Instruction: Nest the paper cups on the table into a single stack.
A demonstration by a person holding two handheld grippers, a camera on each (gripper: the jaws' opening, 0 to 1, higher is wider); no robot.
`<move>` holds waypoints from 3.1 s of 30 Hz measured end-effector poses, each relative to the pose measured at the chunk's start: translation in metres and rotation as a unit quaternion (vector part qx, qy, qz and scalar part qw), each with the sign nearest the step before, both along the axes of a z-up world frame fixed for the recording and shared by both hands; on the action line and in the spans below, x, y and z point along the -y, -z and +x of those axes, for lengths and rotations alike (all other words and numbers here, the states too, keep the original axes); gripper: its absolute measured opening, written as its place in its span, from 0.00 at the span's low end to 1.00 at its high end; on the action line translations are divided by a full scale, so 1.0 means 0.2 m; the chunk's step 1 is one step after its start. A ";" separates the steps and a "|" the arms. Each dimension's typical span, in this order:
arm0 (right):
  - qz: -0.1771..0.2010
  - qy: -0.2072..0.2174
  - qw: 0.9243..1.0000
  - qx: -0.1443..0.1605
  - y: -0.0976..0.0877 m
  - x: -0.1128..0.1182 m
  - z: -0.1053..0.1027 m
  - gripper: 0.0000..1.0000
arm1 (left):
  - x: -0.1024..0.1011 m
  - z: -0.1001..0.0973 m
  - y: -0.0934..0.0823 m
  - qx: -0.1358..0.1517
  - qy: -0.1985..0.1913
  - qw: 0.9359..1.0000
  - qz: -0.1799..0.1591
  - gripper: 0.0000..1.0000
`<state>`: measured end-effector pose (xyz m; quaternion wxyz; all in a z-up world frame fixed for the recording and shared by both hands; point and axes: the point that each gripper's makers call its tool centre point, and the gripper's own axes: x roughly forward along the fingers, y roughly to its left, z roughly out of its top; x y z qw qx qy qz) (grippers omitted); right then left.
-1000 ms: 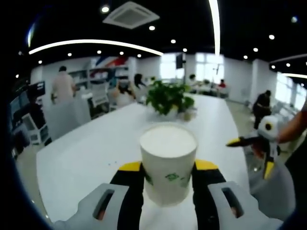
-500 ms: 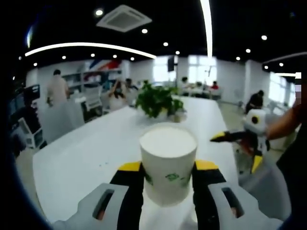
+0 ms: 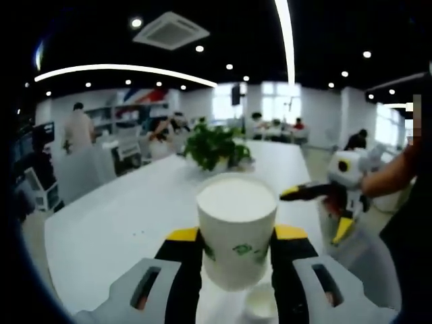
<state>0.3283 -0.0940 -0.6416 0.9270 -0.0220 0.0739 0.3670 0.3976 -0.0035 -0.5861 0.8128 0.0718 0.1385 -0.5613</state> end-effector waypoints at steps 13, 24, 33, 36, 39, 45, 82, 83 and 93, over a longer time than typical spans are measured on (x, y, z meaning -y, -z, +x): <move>0.050 -0.014 0.999 -0.017 -0.11 0.00 0.00 0.78 | 0.02 -0.14 0.00 0.001 0.013 1.000 -0.004 0.39; 0.059 -0.091 0.994 -0.032 -0.24 -0.11 -0.07 0.64 | 0.05 -0.27 -0.11 0.024 0.049 0.997 -0.045 0.40; 0.090 -0.157 0.982 -0.055 -0.35 -0.22 -0.11 0.46 | 0.05 -0.35 -0.21 0.019 0.071 0.993 -0.092 0.40; 0.093 -0.185 0.975 -0.077 -0.35 -0.28 -0.13 0.46 | 0.04 -0.36 -0.22 0.025 0.073 0.992 -0.102 0.40; 0.110 -0.205 0.969 -0.084 -0.37 -0.32 -0.16 0.42 | 0.04 -0.37 -0.23 0.023 0.078 0.990 -0.113 0.40; 0.167 -0.223 0.955 -0.098 -0.47 -0.35 -0.16 0.37 | 0.04 -0.39 -0.21 0.016 0.087 0.988 -0.130 0.39; 0.175 -0.322 0.920 -0.136 -0.67 -0.45 -0.25 0.00 | -0.13 -0.39 -0.12 -0.016 0.052 0.996 -0.066 0.76; 0.167 -0.319 0.924 -0.133 -0.67 -0.45 -0.24 0.00 | -0.14 -0.38 -0.11 -0.015 0.042 0.997 -0.057 0.80; 0.046 -0.310 0.941 -0.125 -0.72 -0.43 -0.15 0.00 | -0.40 -0.28 0.06 -0.035 -0.084 0.996 -0.007 0.99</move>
